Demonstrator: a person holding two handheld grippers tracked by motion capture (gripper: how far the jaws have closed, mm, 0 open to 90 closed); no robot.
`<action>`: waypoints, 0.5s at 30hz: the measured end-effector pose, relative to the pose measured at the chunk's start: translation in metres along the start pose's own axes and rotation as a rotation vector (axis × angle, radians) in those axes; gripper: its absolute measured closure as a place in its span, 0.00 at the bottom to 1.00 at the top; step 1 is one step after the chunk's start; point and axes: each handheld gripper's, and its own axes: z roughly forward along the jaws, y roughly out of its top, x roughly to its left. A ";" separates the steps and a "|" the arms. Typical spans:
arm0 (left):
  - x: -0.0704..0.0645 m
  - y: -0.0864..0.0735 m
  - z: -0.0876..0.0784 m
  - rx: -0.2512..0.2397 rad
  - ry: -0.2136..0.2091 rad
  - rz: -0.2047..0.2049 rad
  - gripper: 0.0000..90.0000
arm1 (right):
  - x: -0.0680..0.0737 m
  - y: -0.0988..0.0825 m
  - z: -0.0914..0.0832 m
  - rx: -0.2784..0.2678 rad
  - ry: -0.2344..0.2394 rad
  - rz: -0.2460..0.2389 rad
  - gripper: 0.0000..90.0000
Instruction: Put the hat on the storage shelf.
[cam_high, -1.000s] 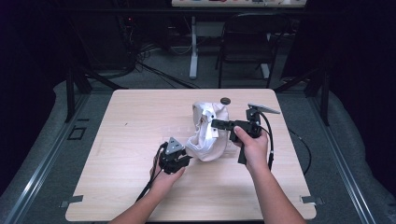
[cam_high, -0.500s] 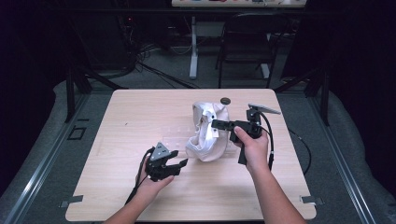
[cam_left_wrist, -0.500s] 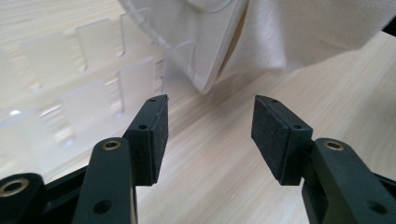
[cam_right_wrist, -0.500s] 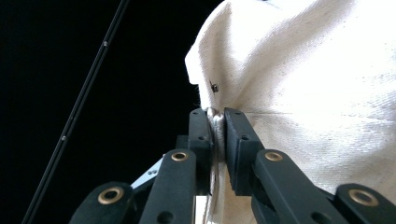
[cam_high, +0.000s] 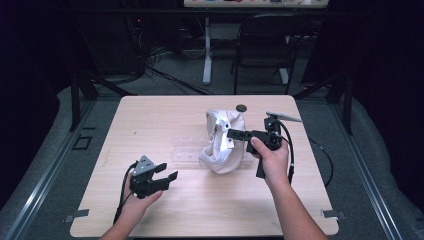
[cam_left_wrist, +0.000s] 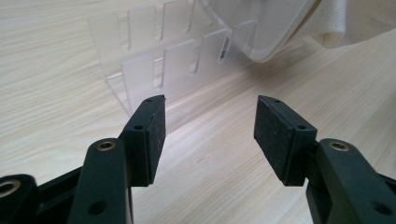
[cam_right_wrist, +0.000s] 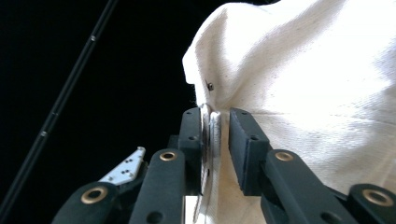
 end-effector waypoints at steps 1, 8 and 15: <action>0.001 -0.001 -0.001 -0.003 0.004 0.004 0.49 | 0.001 -0.001 0.000 -0.005 -0.009 -0.006 0.84; 0.010 -0.004 -0.001 -0.012 0.044 -0.001 0.48 | 0.005 -0.004 -0.008 -0.003 -0.025 -0.047 0.77; 0.012 -0.006 0.002 -0.001 0.065 0.013 0.47 | 0.010 -0.010 -0.016 0.011 -0.071 -0.115 0.70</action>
